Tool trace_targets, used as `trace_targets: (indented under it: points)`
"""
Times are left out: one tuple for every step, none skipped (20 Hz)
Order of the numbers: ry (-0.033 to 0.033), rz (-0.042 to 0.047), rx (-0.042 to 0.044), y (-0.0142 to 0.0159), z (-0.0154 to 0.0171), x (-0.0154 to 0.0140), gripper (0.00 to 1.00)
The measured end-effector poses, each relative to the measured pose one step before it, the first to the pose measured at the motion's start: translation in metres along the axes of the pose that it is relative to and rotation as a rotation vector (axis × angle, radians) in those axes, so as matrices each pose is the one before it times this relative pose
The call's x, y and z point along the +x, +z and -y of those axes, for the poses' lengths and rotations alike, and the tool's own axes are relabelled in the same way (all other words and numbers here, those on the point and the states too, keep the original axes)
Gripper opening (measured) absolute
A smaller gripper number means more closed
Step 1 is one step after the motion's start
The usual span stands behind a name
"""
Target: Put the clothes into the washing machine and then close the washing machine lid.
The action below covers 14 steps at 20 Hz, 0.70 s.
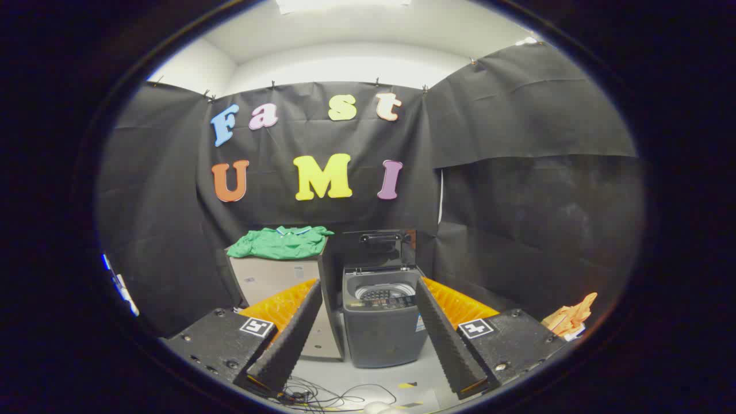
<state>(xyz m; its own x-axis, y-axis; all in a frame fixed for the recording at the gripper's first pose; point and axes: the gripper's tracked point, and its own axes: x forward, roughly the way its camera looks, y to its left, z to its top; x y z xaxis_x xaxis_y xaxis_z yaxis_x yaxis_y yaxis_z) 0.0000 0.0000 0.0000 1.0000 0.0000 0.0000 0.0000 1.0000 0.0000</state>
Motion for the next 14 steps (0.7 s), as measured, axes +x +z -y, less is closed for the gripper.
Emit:
trace_targets:
  points:
    - [0.00069,-0.00427,-0.00253,-0.0008,-0.00163,-0.00163,1.0]
    - [0.00103,-0.00252,-0.00236,-0.00172,-0.00205,-0.001,1.0]
    - [0.00053,0.00046,-0.0027,0.00007,-0.00155,-0.00084,1.0]
    - [0.00023,0.00049,-0.00465,-0.0006,-0.00185,-0.00007,1.0]
    - [0.00029,0.00184,-0.00602,-0.00015,-0.00162,0.00045,1.0]
    - [-0.00057,-0.00152,-0.00851,-0.00061,-0.00156,0.00052,1.0]
    - [0.00297,0.00331,-0.00707,0.0004,-0.00171,-0.00081,1.0]
    - [-0.00022,0.00165,-0.0066,0.00104,-0.0017,-0.0012,1.0]
    - [-0.00129,0.00117,-0.00487,-0.00055,-0.00037,0.00075,1.0]
    - [0.00012,-0.00023,-0.00103,-0.00022,-0.00116,0.00077,1.0]
    - [0.00144,-0.00164,0.00179,0.00093,-0.0012,0.00043,1.0]
    - [0.00002,-0.00175,0.0009,-0.00108,-0.00105,-0.00033,1.0]
    - [-0.00134,-0.00165,-0.00267,0.0,-0.00011,-0.00021,1.0]
    - [-0.00002,-0.00017,-0.00345,-0.00109,-0.0002,0.00136,1.0]
